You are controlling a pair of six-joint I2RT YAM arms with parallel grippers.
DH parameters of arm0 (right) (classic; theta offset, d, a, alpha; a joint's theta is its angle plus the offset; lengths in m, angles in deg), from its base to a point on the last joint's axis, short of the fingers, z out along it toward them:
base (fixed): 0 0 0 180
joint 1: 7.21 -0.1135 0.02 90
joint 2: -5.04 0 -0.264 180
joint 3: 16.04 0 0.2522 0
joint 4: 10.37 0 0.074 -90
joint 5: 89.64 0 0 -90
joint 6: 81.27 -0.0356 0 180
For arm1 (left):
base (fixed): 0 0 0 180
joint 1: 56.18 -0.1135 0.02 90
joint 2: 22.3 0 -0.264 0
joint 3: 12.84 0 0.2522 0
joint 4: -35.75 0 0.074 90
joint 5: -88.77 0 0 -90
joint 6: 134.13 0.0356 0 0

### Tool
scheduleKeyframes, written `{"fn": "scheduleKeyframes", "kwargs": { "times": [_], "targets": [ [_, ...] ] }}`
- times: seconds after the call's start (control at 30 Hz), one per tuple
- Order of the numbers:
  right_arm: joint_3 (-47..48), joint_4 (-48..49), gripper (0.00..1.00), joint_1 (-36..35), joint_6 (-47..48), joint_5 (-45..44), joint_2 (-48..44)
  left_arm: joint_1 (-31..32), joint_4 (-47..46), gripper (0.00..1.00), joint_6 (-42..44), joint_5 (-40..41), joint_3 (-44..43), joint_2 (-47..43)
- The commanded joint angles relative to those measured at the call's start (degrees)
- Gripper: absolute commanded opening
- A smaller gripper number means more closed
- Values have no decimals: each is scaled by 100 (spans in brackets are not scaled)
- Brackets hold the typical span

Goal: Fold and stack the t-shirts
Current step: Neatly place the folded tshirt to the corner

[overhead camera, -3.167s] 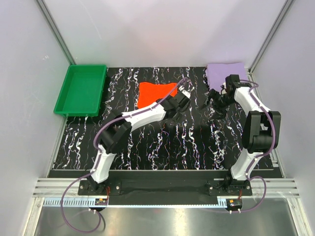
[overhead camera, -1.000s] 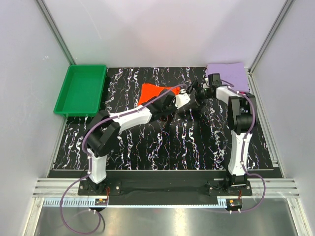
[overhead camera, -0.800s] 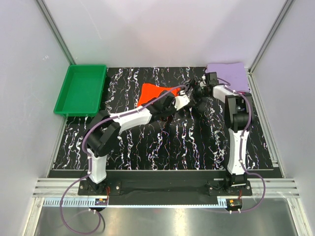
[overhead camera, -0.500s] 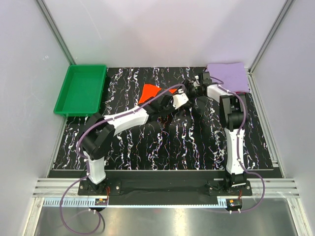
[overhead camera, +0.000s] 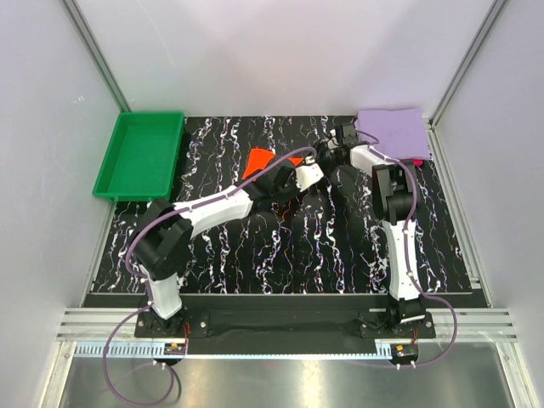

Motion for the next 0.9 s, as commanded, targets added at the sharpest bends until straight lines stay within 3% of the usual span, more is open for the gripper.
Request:
{"fn": "scheduleKeyframes", "kwargs": {
  "times": [0.0,0.07,0.1,0.13,0.2,0.23,0.3,0.4,0.6,0.67,0.87],
  "targets": [
    [213,-32,42,-104,241,-290,132,0,-316,0,-172,-191,89,-354],
    [292,-22,23,-122,434,-430,202,0,-351,0,-234,-304,159,-416],
    [475,-197,5,-156,574,-492,220,0,-368,0,-321,-384,195,-442],
    [564,-303,0,-183,715,-562,255,0,-360,4,-409,-384,178,-469],
    [792,-627,0,-227,1206,-922,212,-17,-360,28,-855,-306,169,-591],
    [846,-751,0,-271,1565,-1080,168,-43,-369,34,-1041,-297,160,-644],
    [881,-1040,0,-323,2023,-1607,-104,-148,-264,39,-1741,-279,142,-829],
    [978,-1540,0,-359,2999,-2223,-482,-219,-36,55,-2438,-254,203,-1258],
    [2356,-3123,0,-324,4529,-3585,-491,-465,106,59,-3617,-191,1020,-2269],
    [2621,-3213,0,-306,4977,-4023,-622,-474,237,59,-3670,-191,1292,-2586],
    [3349,-3572,0,-60,5865,-4192,-624,-518,422,59,-3583,-191,1952,-3465]
  ]
}}
